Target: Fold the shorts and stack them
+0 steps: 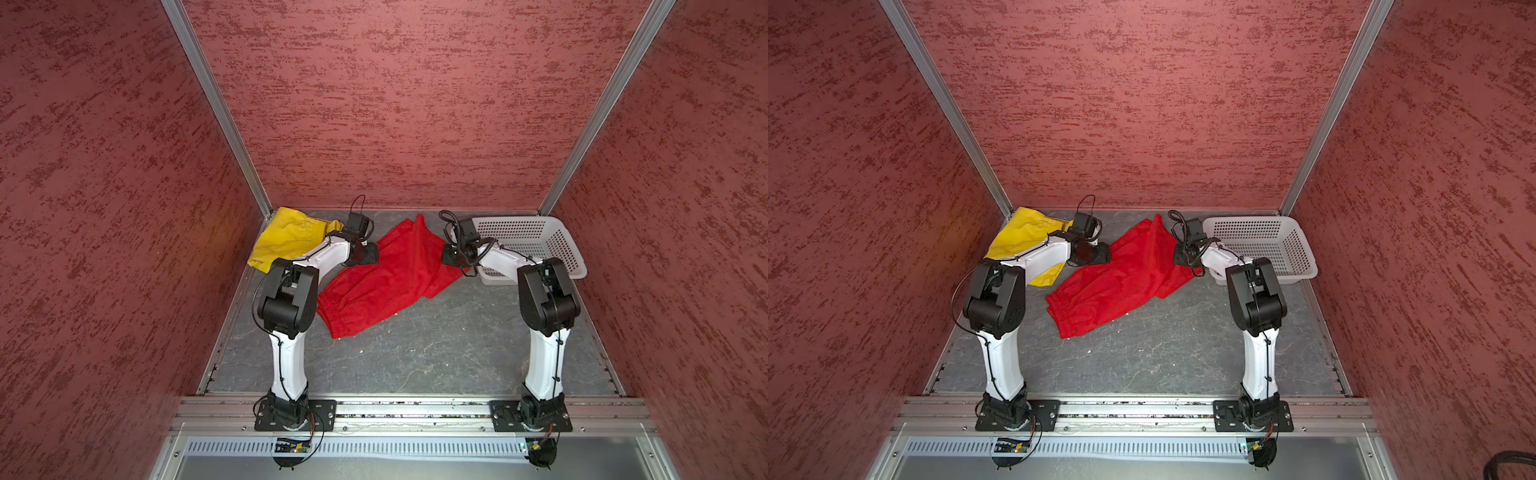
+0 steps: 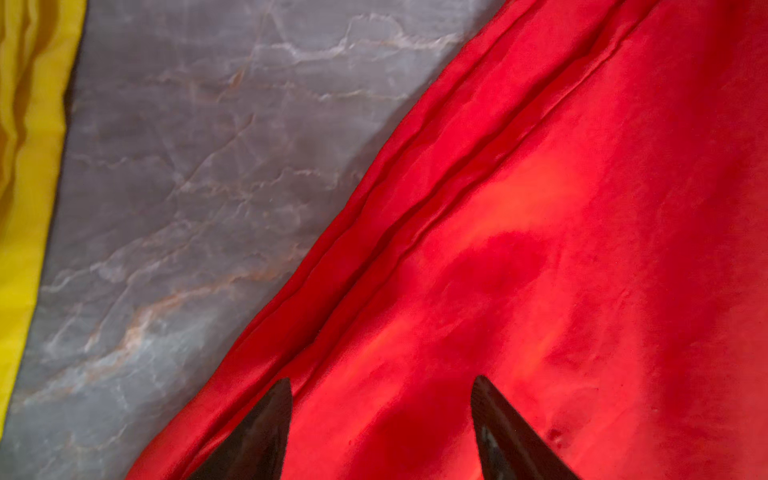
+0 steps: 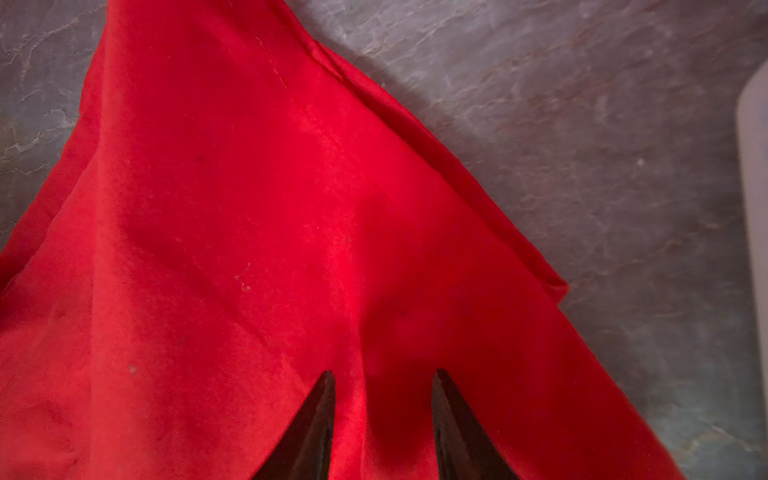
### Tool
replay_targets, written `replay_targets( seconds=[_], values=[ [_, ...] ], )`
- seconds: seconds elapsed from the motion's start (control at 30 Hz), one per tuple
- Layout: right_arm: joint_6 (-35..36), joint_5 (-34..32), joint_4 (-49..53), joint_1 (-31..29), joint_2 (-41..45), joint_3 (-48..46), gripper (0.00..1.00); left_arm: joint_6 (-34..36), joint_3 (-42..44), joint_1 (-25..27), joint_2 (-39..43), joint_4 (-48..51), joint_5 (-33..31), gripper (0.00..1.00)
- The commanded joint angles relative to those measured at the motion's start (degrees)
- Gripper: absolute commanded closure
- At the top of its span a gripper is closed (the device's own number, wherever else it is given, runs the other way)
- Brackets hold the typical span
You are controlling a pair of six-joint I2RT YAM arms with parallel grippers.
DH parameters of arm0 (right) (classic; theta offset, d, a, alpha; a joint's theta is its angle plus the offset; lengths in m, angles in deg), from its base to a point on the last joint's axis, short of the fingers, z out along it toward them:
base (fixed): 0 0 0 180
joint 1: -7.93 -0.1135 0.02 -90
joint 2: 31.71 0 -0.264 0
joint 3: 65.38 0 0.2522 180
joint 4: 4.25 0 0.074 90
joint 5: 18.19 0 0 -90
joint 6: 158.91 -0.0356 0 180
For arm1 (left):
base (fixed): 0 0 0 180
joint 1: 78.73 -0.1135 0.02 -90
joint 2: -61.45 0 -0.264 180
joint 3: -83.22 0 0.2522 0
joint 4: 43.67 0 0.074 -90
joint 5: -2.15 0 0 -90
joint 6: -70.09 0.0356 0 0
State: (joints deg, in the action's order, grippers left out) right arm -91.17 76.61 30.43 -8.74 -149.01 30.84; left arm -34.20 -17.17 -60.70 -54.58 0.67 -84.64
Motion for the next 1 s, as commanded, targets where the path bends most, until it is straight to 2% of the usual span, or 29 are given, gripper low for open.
replay_targets(
  seconds=[0.0, 0.07, 0.13, 0.23, 0.97],
  values=[
    [-0.70, 0.65, -0.58, -0.12, -0.07, 1.15, 0.61, 2.80, -2.21, 0.29, -3.06, -0.36, 1.05, 0.36],
    [-0.68, 0.81, -0.62, -0.11, -0.38, 1.51, 0.61, 3.35, -3.39, 0.18, -4.37, -0.16, 0.84, 0.39],
    [-0.69, 0.83, -0.45, -0.12, -0.55, 1.75, 0.61, 3.99, -4.97, -0.01, -5.90, 0.17, 1.40, 0.47],
    [-0.70, 0.74, -0.36, -0.12, -0.91, 1.83, 0.61, 4.42, -6.87, -0.18, -7.72, 0.51, 2.84, 0.51],
    [-2.17, 2.72, -0.67, -0.12, -3.46, 2.67, 0.62, 7.56, -13.17, -0.26, -13.58, 2.19, -0.07, 0.48]
  ],
)
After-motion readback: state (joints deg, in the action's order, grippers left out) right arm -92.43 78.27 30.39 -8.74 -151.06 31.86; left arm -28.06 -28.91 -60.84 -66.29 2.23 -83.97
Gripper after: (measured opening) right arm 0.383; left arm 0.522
